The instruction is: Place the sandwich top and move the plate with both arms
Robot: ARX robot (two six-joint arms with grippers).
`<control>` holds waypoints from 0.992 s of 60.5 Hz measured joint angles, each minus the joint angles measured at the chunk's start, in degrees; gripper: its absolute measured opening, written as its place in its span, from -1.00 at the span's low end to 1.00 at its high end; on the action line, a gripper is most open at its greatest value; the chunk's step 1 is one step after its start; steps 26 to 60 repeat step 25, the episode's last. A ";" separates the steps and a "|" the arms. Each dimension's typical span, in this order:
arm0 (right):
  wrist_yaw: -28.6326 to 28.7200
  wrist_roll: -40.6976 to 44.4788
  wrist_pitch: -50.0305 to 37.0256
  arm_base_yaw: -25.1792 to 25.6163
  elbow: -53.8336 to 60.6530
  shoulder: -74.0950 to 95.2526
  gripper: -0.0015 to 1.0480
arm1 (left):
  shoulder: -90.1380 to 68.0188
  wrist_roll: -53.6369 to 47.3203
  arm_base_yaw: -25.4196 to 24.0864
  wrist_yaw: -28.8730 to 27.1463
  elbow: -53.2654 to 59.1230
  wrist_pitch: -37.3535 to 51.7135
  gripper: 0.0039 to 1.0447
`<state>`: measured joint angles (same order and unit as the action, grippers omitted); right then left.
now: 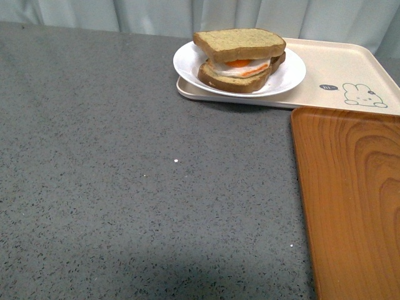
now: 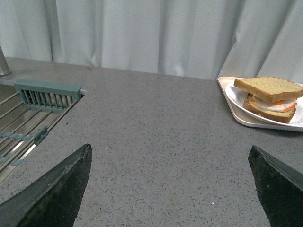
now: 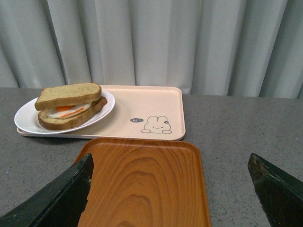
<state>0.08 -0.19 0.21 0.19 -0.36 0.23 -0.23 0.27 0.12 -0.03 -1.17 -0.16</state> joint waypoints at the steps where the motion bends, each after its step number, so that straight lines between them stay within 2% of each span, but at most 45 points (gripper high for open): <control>1: 0.00 0.00 0.00 0.00 0.00 0.00 0.83 | 0.00 0.00 0.00 0.00 0.00 0.00 0.88; 60: 0.00 0.00 0.00 0.00 0.00 0.00 0.83 | 0.00 0.00 0.00 0.00 0.02 0.00 0.88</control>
